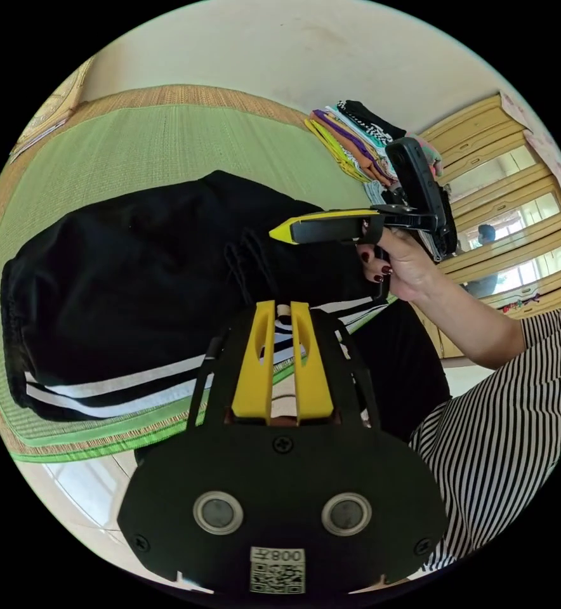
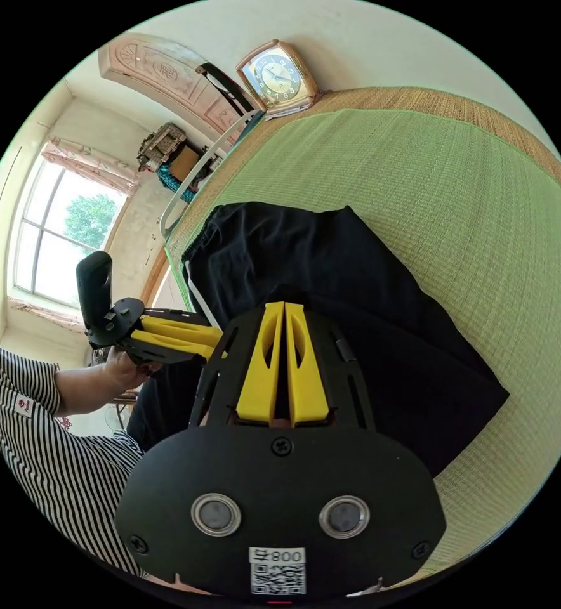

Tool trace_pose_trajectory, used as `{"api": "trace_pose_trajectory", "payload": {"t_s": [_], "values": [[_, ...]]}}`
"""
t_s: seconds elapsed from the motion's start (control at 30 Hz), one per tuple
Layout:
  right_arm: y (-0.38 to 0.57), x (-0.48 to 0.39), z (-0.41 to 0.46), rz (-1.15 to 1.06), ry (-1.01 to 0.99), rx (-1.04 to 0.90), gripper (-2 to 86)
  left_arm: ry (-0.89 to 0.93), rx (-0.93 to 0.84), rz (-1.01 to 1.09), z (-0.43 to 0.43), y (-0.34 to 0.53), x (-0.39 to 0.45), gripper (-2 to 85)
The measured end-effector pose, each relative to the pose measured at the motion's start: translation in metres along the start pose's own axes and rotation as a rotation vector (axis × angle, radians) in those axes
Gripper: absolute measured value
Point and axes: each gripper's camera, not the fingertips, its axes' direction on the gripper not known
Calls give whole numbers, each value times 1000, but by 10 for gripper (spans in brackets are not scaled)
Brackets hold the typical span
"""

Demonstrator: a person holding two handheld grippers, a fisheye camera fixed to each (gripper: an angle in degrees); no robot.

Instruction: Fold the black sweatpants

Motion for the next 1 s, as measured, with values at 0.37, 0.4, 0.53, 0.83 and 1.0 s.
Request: {"api": "trace_pose_trajectory", "payload": {"t_s": [0.37,0.4,0.53,0.83,1.0], "values": [[-3,0,22,-28,78,-90,1,49,-35,-37,8,17,1,59],[-2,-1,19,-33,85,-75,1,41,-27,-35,5,18,4,58],[-3,8,14,3,125,-40,1,-15,-13,-12,-1,23,20,58],[15,29,9,80,43,0,1,-101,111,65,-23,7,64,41],[32,42,8,125,57,5,1,-181,21,68,5,-25,71,12]]}}
